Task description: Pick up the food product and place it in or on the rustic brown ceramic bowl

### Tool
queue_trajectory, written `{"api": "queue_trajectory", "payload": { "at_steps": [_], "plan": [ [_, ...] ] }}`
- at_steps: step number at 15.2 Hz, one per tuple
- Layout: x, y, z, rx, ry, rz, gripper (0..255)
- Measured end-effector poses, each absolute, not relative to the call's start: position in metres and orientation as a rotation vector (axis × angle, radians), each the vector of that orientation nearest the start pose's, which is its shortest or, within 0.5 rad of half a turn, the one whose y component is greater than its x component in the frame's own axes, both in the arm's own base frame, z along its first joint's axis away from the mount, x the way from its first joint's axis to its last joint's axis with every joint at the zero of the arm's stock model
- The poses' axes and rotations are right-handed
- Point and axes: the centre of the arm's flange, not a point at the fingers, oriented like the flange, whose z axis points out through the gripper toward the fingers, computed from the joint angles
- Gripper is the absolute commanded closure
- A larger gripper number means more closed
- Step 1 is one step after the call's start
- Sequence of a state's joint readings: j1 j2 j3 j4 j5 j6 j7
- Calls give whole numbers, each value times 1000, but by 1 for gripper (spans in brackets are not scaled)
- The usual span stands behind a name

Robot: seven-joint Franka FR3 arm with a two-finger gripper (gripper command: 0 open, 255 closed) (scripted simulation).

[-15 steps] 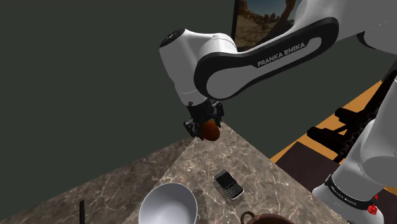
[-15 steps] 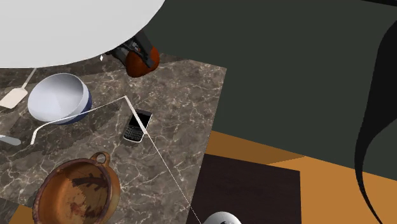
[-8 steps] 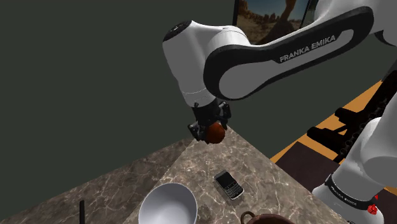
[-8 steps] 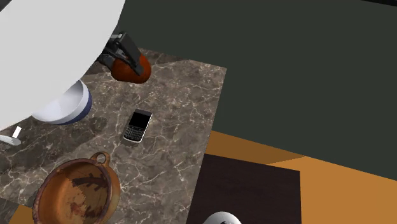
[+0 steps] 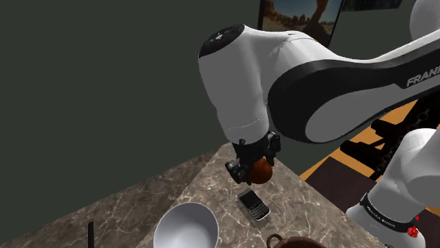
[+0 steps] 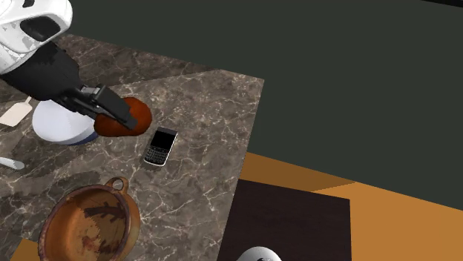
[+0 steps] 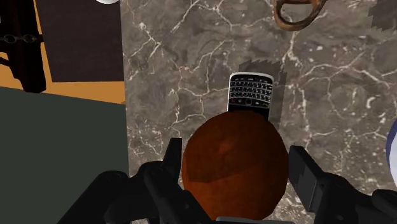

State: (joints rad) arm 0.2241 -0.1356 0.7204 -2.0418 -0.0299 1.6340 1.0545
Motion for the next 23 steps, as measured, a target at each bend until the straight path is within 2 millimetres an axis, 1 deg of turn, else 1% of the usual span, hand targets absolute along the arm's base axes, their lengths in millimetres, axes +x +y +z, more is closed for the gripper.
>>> {"api": "queue_trajectory", "payload": {
  "at_steps": [1, 2, 4, 5, 6, 11, 13, 15, 16, 17, 20, 23],
  "plan": [
    [268, 403, 463, -3454, 212, 116, 255],
    [258, 405, 465, -3454, 212, 116, 255],
    [232, 417, 465, -3454, 210, 117, 255],
    [220, 417, 465, -3454, 211, 117, 255],
    [203, 421, 464, -3454, 210, 116, 255],
    [136, 437, 466, -3454, 211, 116, 255],
    [113, 441, 466, -3454, 211, 116, 255],
    [88, 449, 466, -3454, 211, 117, 255],
    [74, 452, 469, -3454, 211, 116, 255],
    [64, 452, 469, -3454, 211, 116, 255],
    [56, 455, 455, -3454, 213, 117, 255],
    [55, 455, 440, -3454, 213, 117, 255]
  ]
}}
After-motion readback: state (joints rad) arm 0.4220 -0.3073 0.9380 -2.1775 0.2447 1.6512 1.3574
